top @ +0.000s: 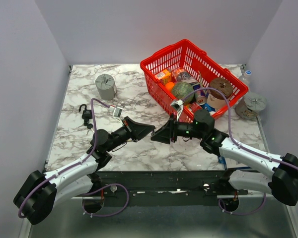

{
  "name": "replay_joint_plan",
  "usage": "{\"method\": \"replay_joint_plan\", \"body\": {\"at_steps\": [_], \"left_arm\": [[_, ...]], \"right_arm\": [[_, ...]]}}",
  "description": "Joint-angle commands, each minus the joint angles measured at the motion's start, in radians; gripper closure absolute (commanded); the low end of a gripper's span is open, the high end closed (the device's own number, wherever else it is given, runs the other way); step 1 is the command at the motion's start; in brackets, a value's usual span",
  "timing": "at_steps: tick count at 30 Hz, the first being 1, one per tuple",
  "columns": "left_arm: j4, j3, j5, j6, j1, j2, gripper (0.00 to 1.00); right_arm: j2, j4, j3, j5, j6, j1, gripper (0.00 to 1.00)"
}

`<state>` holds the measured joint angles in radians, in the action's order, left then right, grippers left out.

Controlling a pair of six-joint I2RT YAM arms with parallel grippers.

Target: Unlock with the key

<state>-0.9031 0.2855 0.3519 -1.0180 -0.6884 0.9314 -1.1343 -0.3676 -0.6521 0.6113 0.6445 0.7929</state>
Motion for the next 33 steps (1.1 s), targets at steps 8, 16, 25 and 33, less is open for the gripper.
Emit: {"method": "replay_joint_plan", "body": {"at_steps": [8,16,25,33], "left_arm": [[-0.097,-0.008,-0.008,0.009,0.004,0.003,1.00],[-0.089,-0.005,0.027,0.022,0.004,0.004,1.00],[-0.080,-0.011,0.033,0.029,0.004,-0.009,1.00],[-0.040,-0.011,0.030,0.047,0.009,-0.029,1.00]], "right_arm": [[-0.018,-0.013,0.000,-0.025,-0.023,0.011,0.59],[-0.016,-0.014,0.011,-0.036,-0.026,0.011,0.66],[-0.007,-0.002,0.012,-0.047,-0.037,0.011,0.86],[-0.004,-0.008,0.022,-0.050,-0.031,0.009,0.99]]}}
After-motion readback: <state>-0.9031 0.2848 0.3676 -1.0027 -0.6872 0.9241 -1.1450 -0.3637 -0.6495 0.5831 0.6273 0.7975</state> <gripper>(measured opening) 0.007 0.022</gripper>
